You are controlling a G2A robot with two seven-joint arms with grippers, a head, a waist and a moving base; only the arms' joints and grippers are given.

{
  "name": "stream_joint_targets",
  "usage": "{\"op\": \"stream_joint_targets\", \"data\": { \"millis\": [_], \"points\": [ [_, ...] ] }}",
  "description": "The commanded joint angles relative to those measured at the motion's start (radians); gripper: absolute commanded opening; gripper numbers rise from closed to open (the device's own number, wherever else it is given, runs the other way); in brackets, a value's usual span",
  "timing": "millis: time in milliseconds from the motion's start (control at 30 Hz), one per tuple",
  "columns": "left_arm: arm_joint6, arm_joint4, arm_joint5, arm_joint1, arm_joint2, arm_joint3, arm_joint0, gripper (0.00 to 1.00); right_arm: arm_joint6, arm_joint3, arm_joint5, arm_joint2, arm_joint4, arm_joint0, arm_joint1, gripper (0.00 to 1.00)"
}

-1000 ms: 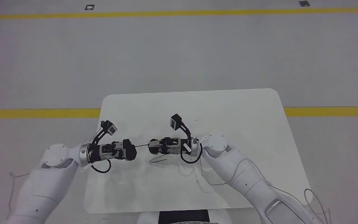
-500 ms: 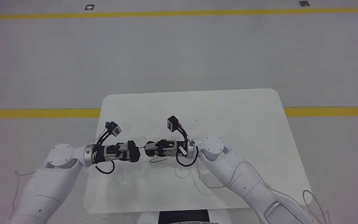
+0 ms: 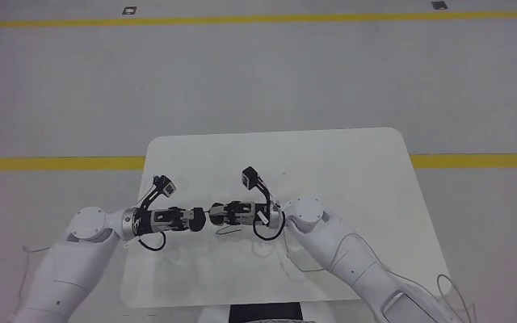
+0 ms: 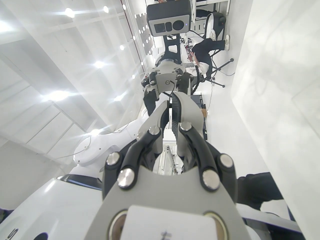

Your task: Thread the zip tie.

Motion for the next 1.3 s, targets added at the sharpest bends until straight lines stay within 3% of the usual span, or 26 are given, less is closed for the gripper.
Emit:
{"op": "stream_joint_targets", "data": {
  "millis": [0, 200, 700, 933, 1267],
  "points": [
    [0.002, 0.001, 0.000, 0.000, 0.002, -0.001, 0.000, 0.07, 0.000, -0.003, 0.001, 0.000, -0.002, -0.001, 0.000, 0.00],
    [0.004, 0.001, 0.001, 0.002, 0.007, 0.000, -0.002, 0.04, -0.001, -0.011, 0.004, 0.001, -0.007, -0.004, 0.000, 0.00],
    [0.011, -0.003, 0.002, 0.005, 0.015, 0.004, -0.009, 0.08, 0.010, -0.020, 0.002, -0.002, -0.007, -0.006, -0.002, 0.00],
    [0.015, -0.017, -0.005, 0.006, 0.017, 0.010, -0.010, 0.15, 0.013, -0.016, 0.003, -0.007, -0.004, -0.004, -0.005, 0.00],
    [0.015, -0.035, -0.008, 0.007, 0.022, 0.018, -0.012, 0.10, 0.032, -0.008, -0.002, -0.012, 0.017, -0.001, -0.010, 0.00]
  ]
}}
